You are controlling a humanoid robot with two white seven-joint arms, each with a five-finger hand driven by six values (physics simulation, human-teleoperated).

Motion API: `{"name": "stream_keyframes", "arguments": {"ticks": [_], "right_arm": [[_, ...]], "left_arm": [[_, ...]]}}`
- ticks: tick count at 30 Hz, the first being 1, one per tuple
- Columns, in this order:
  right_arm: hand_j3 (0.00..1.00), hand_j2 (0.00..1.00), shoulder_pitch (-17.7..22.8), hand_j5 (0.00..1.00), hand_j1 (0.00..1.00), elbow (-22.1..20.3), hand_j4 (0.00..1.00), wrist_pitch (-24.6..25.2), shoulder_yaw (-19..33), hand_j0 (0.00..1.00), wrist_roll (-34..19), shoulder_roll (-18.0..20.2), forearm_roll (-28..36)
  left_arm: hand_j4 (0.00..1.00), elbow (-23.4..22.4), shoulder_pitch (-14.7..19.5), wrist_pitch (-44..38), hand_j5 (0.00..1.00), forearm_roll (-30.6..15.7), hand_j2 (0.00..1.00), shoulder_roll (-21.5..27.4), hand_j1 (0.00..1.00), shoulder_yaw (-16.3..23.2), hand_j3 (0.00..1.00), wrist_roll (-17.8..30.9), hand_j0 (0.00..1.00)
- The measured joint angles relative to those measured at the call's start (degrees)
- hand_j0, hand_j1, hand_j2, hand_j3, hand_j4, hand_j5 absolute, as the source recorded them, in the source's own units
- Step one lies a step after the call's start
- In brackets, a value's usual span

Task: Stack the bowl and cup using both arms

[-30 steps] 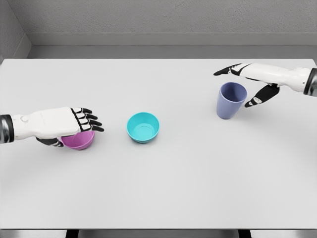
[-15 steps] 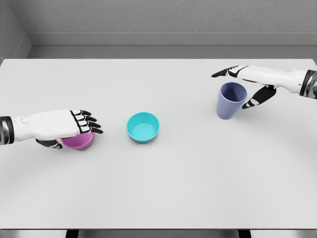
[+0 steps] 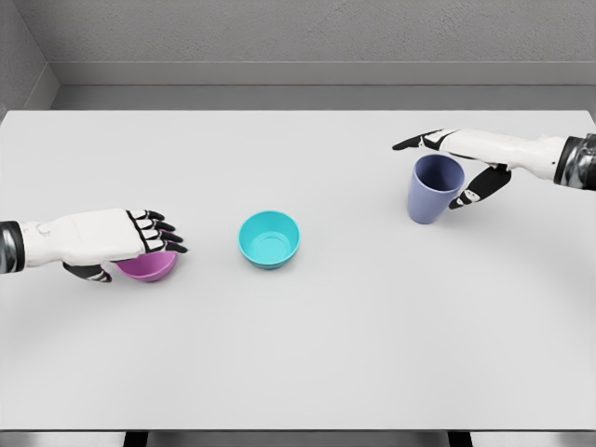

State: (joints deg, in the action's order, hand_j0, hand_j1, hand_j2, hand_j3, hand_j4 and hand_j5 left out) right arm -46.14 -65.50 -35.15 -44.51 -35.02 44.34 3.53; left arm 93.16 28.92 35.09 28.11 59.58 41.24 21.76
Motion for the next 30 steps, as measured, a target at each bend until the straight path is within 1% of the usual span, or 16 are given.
{"name": "stream_keyframes", "arguments": {"ticks": [6, 24, 30], "right_arm": [[1.0, 1.0, 0.1, 1.0, 1.0, 1.4, 1.0, 0.0, -0.2, 1.0, 0.0, -1.0, -0.1], [1.0, 1.0, 0.0, 1.0, 1.0, 3.4, 1.0, 0.0, -1.1, 1.0, 0.0, -1.3, -0.4], [1.0, 1.0, 0.0, 1.0, 1.0, 4.2, 1.0, 0.0, -1.1, 1.0, 0.0, -2.2, -0.6]], "left_arm": [[1.0, -0.6, 0.2, 0.0, 1.0, 0.2, 1.0, -0.2, 1.0, 0.0, 1.0, 0.0, 1.0], [1.0, -1.3, 0.3, 0.0, 1.0, 0.3, 1.0, -1.1, 1.0, 0.0, 1.0, 0.1, 1.0], [1.0, -1.5, 1.1, 0.0, 1.0, 0.3, 1.0, -1.6, 1.0, 0.0, 1.0, 0.1, 1.0]]}}
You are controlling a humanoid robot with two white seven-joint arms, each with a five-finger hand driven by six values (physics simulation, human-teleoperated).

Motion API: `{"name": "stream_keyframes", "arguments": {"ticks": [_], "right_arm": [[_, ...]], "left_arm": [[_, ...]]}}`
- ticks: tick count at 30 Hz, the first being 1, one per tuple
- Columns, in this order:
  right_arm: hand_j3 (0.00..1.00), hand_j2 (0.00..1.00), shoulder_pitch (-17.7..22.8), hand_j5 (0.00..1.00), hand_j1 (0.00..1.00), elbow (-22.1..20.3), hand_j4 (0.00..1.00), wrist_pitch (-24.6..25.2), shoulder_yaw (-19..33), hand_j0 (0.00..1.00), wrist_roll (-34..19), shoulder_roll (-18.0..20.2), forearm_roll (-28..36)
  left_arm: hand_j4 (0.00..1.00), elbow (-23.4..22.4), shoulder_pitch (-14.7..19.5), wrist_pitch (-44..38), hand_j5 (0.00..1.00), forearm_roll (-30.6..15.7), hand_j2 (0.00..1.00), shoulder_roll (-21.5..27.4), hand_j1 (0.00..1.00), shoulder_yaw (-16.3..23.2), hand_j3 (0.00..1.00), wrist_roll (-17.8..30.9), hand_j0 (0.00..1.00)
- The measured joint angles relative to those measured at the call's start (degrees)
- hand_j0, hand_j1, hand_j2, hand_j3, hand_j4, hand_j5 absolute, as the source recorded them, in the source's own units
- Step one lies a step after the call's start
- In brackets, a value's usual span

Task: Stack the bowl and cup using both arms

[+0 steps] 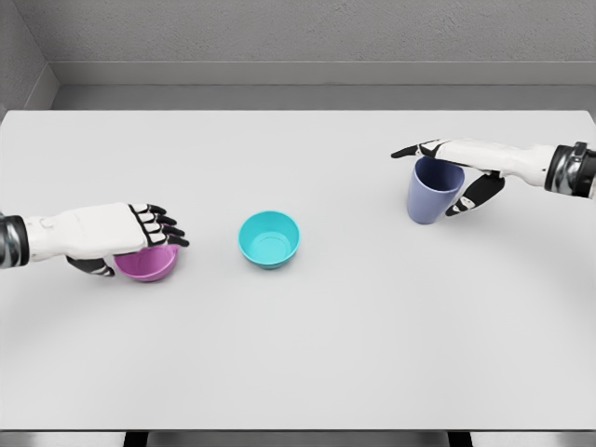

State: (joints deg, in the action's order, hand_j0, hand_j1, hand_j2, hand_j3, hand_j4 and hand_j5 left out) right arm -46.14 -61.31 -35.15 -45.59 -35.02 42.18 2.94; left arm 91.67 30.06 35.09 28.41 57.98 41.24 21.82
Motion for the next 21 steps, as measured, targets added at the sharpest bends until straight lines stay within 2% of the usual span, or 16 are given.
{"name": "stream_keyframes", "arguments": {"ticks": [21], "right_arm": [[1.0, 1.0, 0.0, 1.0, 1.0, 0.4, 1.0, 0.0, 0.0, 1.0, 0.0, -0.3, -0.2]], "left_arm": [[1.0, -1.8, 0.0, 0.0, 1.0, 1.2, 1.0, -1.9, 1.0, 0.1, 1.0, 0.0, 1.0]]}}
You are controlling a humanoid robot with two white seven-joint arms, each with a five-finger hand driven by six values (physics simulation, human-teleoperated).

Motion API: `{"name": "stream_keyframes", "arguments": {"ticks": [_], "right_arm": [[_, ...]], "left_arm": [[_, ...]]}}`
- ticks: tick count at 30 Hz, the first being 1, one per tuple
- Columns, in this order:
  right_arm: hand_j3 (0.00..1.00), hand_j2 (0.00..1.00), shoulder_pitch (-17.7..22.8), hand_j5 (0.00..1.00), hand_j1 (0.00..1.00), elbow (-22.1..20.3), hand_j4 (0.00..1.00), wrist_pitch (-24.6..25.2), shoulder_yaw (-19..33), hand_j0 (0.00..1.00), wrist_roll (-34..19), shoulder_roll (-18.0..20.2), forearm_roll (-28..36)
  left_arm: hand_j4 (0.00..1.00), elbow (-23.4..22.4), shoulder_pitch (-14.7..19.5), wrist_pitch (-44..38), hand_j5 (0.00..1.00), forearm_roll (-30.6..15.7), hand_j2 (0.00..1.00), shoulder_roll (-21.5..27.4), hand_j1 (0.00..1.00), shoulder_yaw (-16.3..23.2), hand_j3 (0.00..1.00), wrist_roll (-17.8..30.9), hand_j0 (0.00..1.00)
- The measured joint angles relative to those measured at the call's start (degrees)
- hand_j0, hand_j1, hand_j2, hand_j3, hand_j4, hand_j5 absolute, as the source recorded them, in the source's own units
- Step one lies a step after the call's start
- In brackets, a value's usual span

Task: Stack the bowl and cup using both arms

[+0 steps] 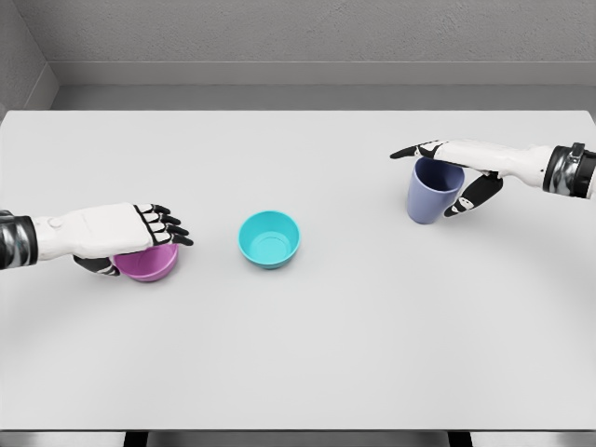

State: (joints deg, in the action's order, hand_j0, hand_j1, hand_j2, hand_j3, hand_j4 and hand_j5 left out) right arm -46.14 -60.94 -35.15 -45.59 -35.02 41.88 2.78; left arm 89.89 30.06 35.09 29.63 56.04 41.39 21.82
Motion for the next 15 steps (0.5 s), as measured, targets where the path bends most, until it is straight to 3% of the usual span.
{"name": "stream_keyframes", "arguments": {"ticks": [12, 15], "right_arm": [[1.0, 1.0, 0.0, 1.0, 1.0, 0.0, 1.0, 0.0, 0.0, 1.0, 0.0, 0.0, 0.0], [1.0, 1.0, 0.0, 1.0, 1.0, 0.0, 1.0, 0.0, 0.0, 1.0, 0.0, 0.0, 0.0]], "left_arm": [[1.0, -0.2, -0.1, 0.0, 1.0, 0.3, 1.0, -0.1, 1.0, 0.4, 1.0, 0.0, 1.0], [0.94, -0.4, -0.1, 0.0, 0.94, 0.4, 0.94, -0.1, 0.94, 0.4, 0.94, 0.0, 0.94]]}}
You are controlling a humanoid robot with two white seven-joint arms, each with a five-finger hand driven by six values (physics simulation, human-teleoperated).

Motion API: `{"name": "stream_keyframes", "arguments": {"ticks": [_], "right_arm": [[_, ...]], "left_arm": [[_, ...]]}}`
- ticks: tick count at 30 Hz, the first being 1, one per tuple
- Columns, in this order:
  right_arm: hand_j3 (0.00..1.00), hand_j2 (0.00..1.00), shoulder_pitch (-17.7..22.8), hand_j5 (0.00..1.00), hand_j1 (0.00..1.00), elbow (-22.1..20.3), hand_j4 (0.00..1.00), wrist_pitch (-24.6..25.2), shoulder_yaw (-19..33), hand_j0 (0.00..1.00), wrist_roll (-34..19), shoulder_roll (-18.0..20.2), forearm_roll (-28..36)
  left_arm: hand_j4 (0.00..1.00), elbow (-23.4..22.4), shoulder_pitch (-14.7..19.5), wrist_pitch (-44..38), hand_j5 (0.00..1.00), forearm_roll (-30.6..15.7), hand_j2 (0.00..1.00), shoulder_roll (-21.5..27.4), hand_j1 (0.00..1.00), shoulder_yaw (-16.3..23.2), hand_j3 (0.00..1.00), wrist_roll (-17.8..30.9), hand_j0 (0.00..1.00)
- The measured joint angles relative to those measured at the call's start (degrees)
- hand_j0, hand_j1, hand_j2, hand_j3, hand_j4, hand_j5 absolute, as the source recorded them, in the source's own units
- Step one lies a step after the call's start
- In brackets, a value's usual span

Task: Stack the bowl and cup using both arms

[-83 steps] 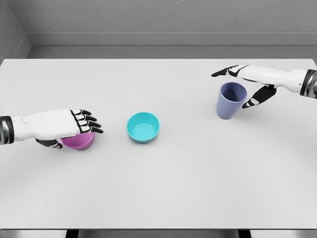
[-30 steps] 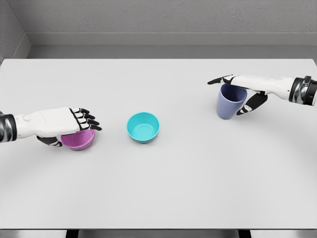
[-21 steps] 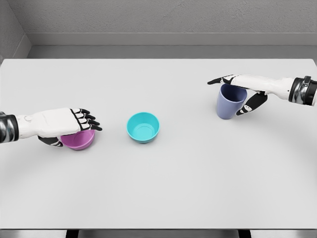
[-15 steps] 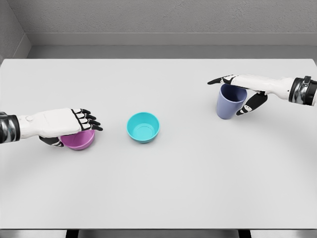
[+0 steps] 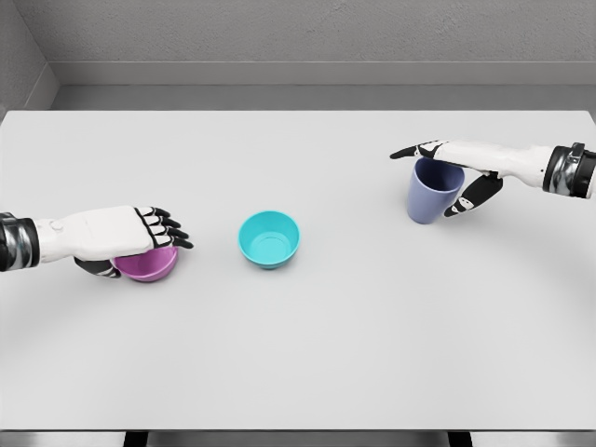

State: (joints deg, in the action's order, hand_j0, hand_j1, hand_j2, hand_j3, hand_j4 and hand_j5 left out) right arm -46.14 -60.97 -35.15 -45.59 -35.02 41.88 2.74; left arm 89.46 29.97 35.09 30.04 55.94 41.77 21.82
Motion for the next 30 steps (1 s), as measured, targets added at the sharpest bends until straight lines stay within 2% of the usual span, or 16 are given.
{"name": "stream_keyframes", "arguments": {"ticks": [5, 11, 16, 19, 21, 24, 30], "right_arm": [[0.99, 0.99, 0.0, 0.99, 0.99, 0.0, 0.99, 0.0, 0.0, 0.99, 0.0, 0.0, 0.0], [0.9, 0.9, 0.0, 0.9, 0.9, 0.0, 0.9, 0.0, 0.0, 0.9, 0.0, 0.1, 0.0], [0.76, 0.76, 0.0, 0.76, 0.76, 0.0, 0.76, 0.0, 0.0, 0.76, 0.0, 0.0, 0.0], [0.64, 0.64, -0.1, 0.64, 0.64, 0.0, 0.64, 0.0, 0.0, 0.64, 0.0, 0.1, 0.1], [0.6, 0.6, -0.4, 0.6, 0.6, 0.0, 0.6, 0.0, 0.0, 0.6, 0.0, 0.1, 0.1], [0.57, 0.57, -0.4, 0.57, 0.57, 0.0, 0.57, 0.0, 0.0, 0.57, 0.0, 0.1, 0.1], [0.58, 0.58, -0.4, 0.58, 0.58, 0.0, 0.58, -0.1, 0.0, 0.58, 0.1, 0.3, -0.1]], "left_arm": [[0.89, -0.1, -0.1, 0.0, 0.89, 0.0, 0.89, 0.1, 0.89, 0.0, 0.89, 0.0, 0.89], [0.89, 0.1, 0.4, 0.0, 0.89, 0.0, 0.89, 0.1, 0.89, -0.2, 0.89, 0.0, 0.89], [0.89, 0.5, 0.8, 0.0, 0.89, -0.1, 0.89, 0.1, 0.89, -0.5, 0.89, 0.0, 0.89], [0.89, 0.7, 1.4, 0.0, 0.89, -0.1, 0.89, 0.2, 0.89, -0.5, 0.89, 0.0, 0.89], [0.89, 0.8, 1.7, 0.0, 0.89, -0.1, 0.89, 0.2, 0.89, -0.5, 0.89, 0.0, 0.89], [0.89, 1.1, 2.2, 0.0, 0.89, -0.1, 0.89, 0.2, 0.89, -0.5, 0.89, 0.0, 0.89], [0.89, 1.9, 3.0, 0.0, 0.89, 0.2, 0.89, 0.2, 0.89, -0.4, 0.89, 0.0, 0.89]]}}
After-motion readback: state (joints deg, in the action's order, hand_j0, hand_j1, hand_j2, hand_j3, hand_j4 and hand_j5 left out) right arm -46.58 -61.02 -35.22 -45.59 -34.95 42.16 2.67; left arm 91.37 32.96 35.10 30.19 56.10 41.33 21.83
